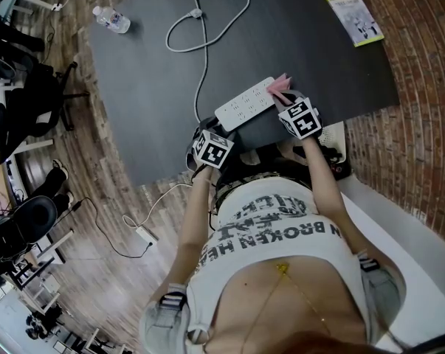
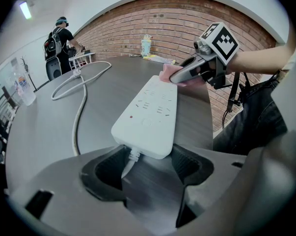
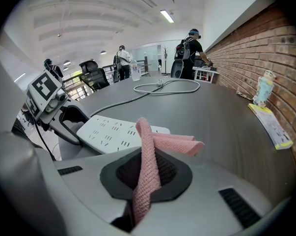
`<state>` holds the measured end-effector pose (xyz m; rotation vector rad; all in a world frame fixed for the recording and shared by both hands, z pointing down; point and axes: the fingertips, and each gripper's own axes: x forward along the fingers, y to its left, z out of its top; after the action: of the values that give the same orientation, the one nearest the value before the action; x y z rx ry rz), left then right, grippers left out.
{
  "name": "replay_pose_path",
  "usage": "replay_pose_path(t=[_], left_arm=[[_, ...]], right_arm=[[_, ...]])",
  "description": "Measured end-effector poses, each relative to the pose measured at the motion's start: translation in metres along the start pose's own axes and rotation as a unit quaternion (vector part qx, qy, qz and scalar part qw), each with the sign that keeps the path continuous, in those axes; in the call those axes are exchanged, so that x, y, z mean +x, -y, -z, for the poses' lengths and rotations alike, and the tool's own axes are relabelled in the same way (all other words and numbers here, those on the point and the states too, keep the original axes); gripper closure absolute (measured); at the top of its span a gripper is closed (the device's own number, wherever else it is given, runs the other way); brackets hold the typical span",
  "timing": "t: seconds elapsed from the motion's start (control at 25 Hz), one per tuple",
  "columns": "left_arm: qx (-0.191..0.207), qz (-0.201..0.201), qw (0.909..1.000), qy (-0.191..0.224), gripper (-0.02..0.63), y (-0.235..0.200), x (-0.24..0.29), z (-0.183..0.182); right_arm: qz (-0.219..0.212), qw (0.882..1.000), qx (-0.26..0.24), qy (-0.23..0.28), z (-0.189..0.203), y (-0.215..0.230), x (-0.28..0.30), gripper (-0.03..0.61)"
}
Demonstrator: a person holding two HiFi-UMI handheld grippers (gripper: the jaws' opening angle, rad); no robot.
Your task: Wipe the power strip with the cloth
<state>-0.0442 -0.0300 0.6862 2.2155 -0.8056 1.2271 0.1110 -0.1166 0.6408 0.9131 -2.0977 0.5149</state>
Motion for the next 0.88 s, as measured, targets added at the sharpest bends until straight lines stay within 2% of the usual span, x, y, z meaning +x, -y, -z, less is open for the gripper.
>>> replay_pose_path(t=[0.48,0.76,0.88], left_arm=[[0.001,-0.001,1.0000,0.000,0.325,0.001,0.000,0.000],[0.000,-0.002,1.0000,0.005,0.325,0.002,0.001,-0.001],[-0.005,0.012,0.9997,0.019,0.325,0.004,-0.001,-0.001]], right_arm=[[0.039,0.998,0.039,0.012,0.008,0.021,-0.008,0.563],[0.057,0.998,0.033,0.018,0.008,0.027,-0.008,0.562],[0.059,0.998,0.002,0.023,0.004,0.024,-0.009,0.562]])
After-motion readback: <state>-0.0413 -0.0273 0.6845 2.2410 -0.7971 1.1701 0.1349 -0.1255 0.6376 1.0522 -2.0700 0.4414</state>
